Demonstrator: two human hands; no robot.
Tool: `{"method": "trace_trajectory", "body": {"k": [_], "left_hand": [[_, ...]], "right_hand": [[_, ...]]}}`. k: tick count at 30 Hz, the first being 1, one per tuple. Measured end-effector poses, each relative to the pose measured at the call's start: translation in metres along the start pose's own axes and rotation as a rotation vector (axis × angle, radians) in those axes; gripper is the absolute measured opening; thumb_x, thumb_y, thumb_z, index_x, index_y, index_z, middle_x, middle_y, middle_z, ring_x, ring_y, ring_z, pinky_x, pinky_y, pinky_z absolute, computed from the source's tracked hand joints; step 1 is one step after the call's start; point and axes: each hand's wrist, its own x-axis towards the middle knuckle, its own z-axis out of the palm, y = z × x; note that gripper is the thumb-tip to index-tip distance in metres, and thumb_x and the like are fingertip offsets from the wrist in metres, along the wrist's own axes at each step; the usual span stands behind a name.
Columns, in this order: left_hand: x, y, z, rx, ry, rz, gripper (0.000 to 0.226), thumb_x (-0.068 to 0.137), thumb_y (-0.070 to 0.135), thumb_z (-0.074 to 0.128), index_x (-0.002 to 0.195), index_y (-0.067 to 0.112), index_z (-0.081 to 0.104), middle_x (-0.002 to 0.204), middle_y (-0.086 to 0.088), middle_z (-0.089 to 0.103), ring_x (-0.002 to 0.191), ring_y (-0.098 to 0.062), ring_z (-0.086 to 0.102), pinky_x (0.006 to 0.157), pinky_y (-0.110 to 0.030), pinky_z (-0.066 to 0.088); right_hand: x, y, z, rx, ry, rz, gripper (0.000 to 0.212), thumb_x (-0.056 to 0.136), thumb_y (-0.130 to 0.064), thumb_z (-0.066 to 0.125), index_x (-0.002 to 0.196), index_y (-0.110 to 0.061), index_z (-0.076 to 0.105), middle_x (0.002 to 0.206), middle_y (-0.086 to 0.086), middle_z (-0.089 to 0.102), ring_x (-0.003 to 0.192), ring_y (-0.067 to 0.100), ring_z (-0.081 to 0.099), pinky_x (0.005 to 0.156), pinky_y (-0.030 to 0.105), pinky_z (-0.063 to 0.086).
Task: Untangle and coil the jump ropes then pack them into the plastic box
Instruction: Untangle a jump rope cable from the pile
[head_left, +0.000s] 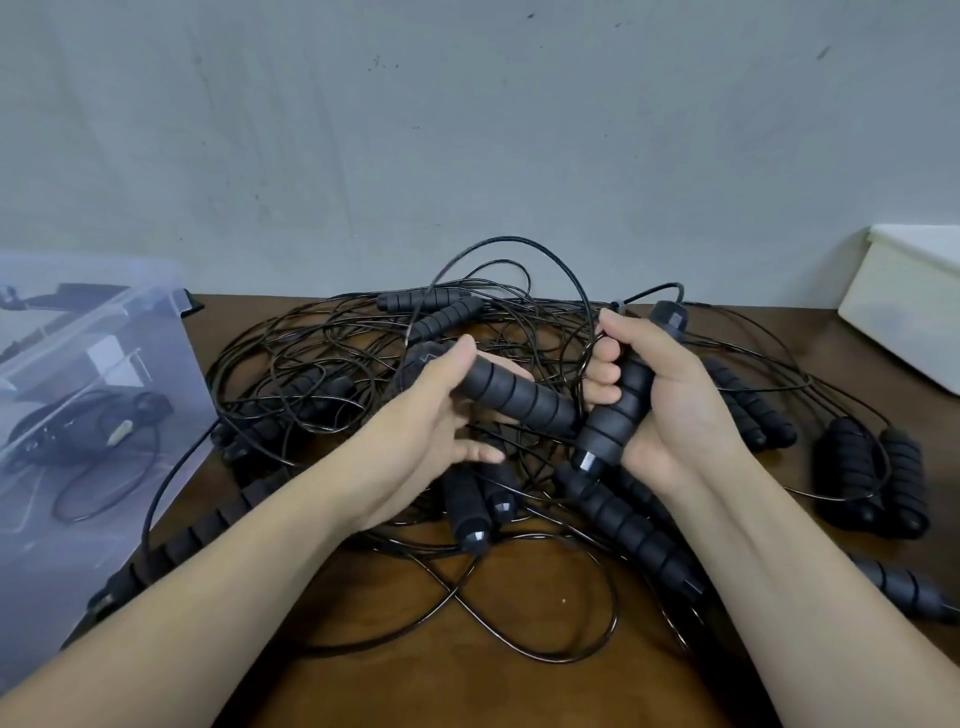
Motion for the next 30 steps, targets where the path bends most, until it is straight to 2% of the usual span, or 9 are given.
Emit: {"method": "trace_trajectory", "body": {"k": [2,5,8,14,17,22,25,28,30], "left_hand": [[0.001,-0.001,-0.003,-0.156,-0.114,-0.086,0.079,0.094,0.076,0.035,0.132,0.012,0.061,0.145,-0.016,0.063,0.134,-0.033,0.060,0.104,-0.055,0.051],[-0.001,0.001,-0.009,-0.380,-0.319,-0.181,0.101,0.083,0.088,0.041,0.148,0.010,0.044,0.154,-0.026,0.052,0.142,-0.049,0.050,0.122,-0.068,0.029],[-0.003,0.000,-0.012,-0.482,-0.445,-0.234,0.116,0.079,0.090,0.050,0.160,0.011,0.029,0.160,-0.030,0.041,0.147,-0.053,0.040,0.124,-0.072,0.017],[-0.004,-0.006,-0.014,-0.653,-0.593,-0.200,0.132,0.067,0.090,0.066,0.163,0.012,0.023,0.169,-0.029,0.023,0.155,-0.054,0.020,0.123,-0.077,0.002],[-0.003,-0.004,-0.012,-0.668,-0.594,-0.173,0.134,0.064,0.093,0.065,0.164,0.012,0.023,0.169,-0.028,0.024,0.155,-0.053,0.021,0.124,-0.075,0.003],[-0.004,0.001,-0.005,-0.574,-0.450,-0.103,0.106,0.053,0.097,0.065,0.123,0.016,0.066,0.154,-0.020,0.048,0.146,-0.037,0.042,0.117,-0.055,0.033],[-0.006,0.003,-0.004,-0.531,-0.415,-0.078,0.101,0.056,0.094,0.069,0.118,0.015,0.059,0.141,-0.020,0.049,0.134,-0.036,0.046,0.108,-0.050,0.036],[-0.007,0.007,-0.004,-0.550,-0.495,-0.096,0.096,0.062,0.083,0.077,0.121,0.012,0.051,0.151,-0.033,0.036,0.150,-0.052,0.031,0.122,-0.066,0.023],[-0.008,0.008,-0.001,-0.523,-0.489,-0.073,0.094,0.063,0.082,0.078,0.119,0.012,0.050,0.149,-0.037,0.030,0.150,-0.052,0.030,0.118,-0.064,0.031]], "right_hand": [[0.000,0.001,0.001,0.020,-0.006,0.025,0.021,0.099,-0.015,0.065,0.078,-0.015,0.061,0.068,-0.003,0.053,0.053,0.007,0.045,0.045,0.015,0.036],[0.000,0.001,0.003,0.058,-0.013,0.056,0.025,0.097,-0.014,0.066,0.072,-0.015,0.064,0.069,-0.003,0.053,0.053,0.006,0.045,0.044,0.014,0.036],[-0.002,0.002,0.005,0.085,-0.019,0.066,0.019,0.095,-0.014,0.067,0.077,-0.014,0.062,0.068,-0.003,0.053,0.052,0.006,0.046,0.044,0.014,0.036],[-0.004,0.005,0.008,0.075,-0.056,0.068,0.014,0.090,-0.016,0.069,0.083,-0.014,0.057,0.068,-0.003,0.053,0.053,0.006,0.046,0.044,0.014,0.036],[-0.004,0.008,0.008,0.024,-0.071,0.044,0.016,0.093,-0.015,0.068,0.082,-0.014,0.056,0.069,-0.001,0.054,0.053,0.007,0.047,0.044,0.016,0.037],[-0.005,0.007,0.008,-0.019,-0.099,0.010,0.021,0.093,-0.016,0.068,0.080,-0.016,0.052,0.070,0.000,0.054,0.053,0.009,0.046,0.044,0.018,0.039],[-0.006,0.006,0.008,-0.088,-0.100,-0.032,0.025,0.095,-0.015,0.068,0.076,-0.017,0.052,0.069,0.002,0.054,0.053,0.011,0.043,0.044,0.021,0.042],[-0.007,0.004,0.007,-0.162,-0.081,-0.055,0.027,0.093,-0.017,0.070,0.072,-0.016,0.054,0.067,0.004,0.053,0.052,0.014,0.041,0.044,0.024,0.043],[-0.006,0.004,0.005,-0.184,-0.071,-0.089,0.026,0.097,-0.013,0.069,0.076,-0.015,0.054,0.069,0.006,0.055,0.053,0.015,0.044,0.046,0.024,0.042]]}}
